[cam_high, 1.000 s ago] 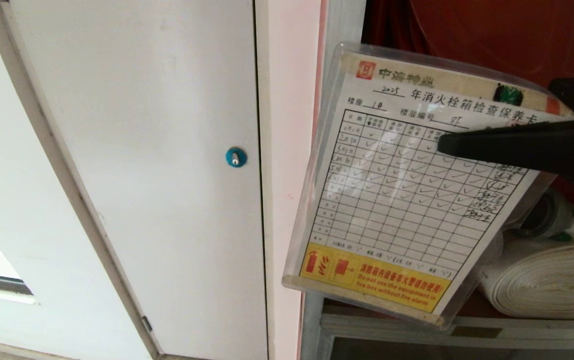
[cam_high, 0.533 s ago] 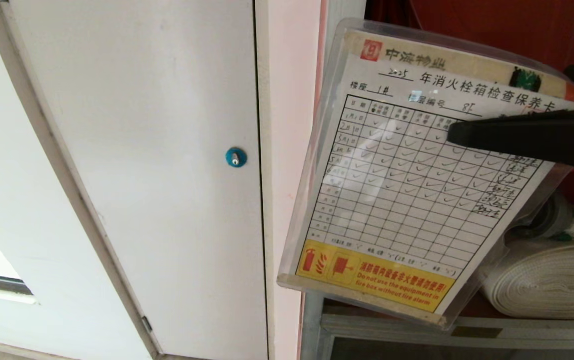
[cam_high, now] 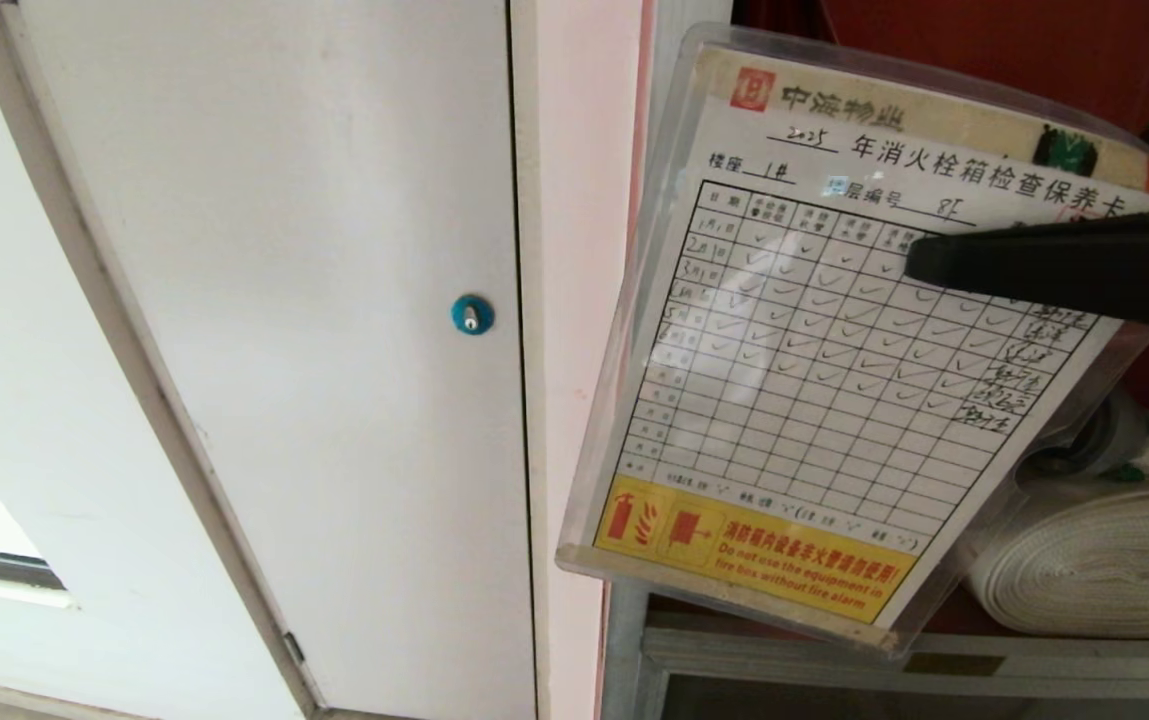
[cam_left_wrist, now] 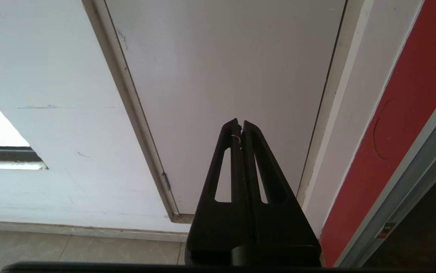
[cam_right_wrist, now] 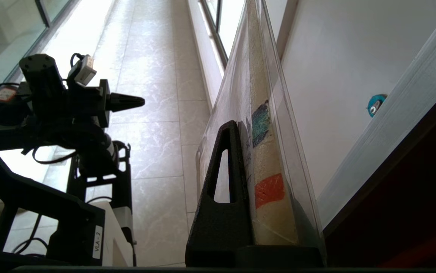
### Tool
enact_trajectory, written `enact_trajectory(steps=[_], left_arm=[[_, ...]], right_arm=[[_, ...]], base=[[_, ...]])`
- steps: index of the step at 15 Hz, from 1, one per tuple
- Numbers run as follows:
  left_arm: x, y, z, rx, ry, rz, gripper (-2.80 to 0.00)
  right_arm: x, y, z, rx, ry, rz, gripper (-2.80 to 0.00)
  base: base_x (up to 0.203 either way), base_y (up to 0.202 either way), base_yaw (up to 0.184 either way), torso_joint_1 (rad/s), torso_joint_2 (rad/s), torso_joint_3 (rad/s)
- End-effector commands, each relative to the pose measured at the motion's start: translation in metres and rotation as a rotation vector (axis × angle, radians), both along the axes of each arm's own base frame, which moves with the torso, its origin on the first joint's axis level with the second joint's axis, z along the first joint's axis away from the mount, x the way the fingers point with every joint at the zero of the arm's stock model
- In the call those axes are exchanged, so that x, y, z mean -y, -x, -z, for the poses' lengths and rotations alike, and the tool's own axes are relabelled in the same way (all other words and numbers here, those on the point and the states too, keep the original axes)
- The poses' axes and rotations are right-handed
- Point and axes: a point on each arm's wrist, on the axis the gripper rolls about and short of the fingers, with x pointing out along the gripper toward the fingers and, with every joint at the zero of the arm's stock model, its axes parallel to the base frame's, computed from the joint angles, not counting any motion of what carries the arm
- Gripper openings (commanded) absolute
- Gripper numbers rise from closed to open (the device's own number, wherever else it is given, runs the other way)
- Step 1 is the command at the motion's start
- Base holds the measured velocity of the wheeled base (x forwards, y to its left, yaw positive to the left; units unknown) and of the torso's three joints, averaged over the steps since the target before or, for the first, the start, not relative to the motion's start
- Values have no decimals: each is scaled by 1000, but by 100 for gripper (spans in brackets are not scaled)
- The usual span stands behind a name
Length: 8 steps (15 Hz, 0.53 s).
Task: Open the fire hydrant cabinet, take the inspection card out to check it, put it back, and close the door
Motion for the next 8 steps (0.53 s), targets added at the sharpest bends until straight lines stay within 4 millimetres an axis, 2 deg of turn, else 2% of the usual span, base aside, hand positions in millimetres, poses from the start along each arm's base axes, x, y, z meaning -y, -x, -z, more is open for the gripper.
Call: enact_trajectory(steps=[1,4,6,8], left_arm=[[0,0,0,0,-1,-1,-280],[0,0,0,-1,-1,1,-280],[0,0,0,0,-1,0,-280],[0,0,0,-1,-1,0,-280]], right_arm=[[1,2,-1,6,-3,-4,-280],[2,4,-2,6,-6,-1,-280],[9,15,-5,-67,-48,4,-280],[22,26,-2,-173,-128,118,-280]], base=[[0,0,0,0,0,0],[0,0,0,0,0,0],[0,0,0,0,0,0],[0,0,0,0,0,0]])
